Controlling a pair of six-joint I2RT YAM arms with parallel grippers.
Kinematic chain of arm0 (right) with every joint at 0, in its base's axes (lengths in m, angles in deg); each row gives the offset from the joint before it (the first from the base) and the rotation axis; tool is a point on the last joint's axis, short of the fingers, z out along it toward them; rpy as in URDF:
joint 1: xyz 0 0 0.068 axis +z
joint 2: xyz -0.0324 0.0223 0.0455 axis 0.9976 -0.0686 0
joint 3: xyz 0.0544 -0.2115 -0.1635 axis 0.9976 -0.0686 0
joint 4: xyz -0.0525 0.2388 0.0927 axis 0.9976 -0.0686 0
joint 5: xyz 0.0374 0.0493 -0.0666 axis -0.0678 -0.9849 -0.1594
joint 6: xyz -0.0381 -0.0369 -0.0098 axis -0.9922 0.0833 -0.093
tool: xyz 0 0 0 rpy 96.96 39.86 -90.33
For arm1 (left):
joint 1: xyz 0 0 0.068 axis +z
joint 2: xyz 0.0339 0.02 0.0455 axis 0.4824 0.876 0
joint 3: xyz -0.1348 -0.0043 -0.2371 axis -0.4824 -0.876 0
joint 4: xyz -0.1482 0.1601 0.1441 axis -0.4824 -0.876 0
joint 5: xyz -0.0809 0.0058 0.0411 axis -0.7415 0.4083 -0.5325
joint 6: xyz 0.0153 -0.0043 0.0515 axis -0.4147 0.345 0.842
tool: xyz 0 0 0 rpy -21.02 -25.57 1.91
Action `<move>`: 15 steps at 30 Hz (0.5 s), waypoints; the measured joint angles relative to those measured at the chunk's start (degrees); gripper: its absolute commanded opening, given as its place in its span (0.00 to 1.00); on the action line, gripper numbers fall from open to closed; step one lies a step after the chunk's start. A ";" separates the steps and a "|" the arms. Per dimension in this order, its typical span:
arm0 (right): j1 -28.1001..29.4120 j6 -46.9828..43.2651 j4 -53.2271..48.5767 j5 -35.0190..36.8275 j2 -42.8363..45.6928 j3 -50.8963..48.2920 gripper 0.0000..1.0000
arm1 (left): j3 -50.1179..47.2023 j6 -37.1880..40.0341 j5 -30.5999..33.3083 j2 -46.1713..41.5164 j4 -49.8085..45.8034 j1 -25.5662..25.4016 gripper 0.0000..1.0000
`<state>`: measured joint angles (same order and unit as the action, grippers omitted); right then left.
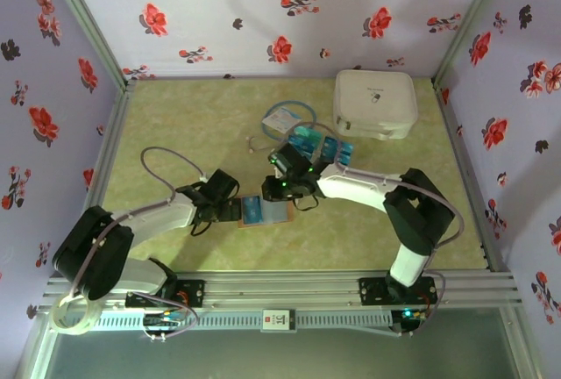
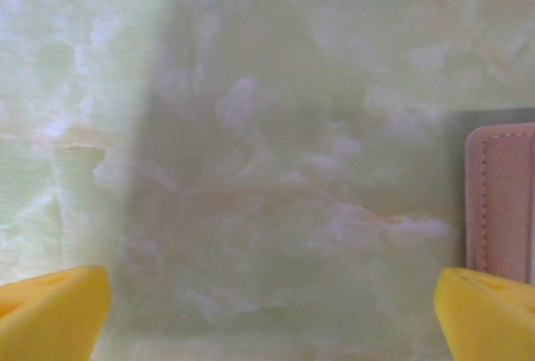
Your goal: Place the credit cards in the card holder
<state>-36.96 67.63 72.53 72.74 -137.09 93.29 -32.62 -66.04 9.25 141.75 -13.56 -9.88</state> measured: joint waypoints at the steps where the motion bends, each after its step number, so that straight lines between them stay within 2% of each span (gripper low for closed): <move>1: -0.81 -0.35 0.00 0.00 0.20 -0.55 0.25 | 0.13 0.00 -0.17 -0.42 -0.24 0.00 1.00; 5: -3.08 -1.27 -0.11 -0.09 0.24 -2.23 0.23 | 1.64 0.00 -0.76 -1.64 -0.90 -0.26 1.00; 15: -3.43 -3.21 0.07 -1.44 -1.20 -2.23 0.16 | 4.55 -1.64 -2.73 -1.38 0.50 -4.44 1.00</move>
<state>-40.39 64.42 72.60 71.29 -138.30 91.06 -28.08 -67.68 6.52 140.37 -13.05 -14.31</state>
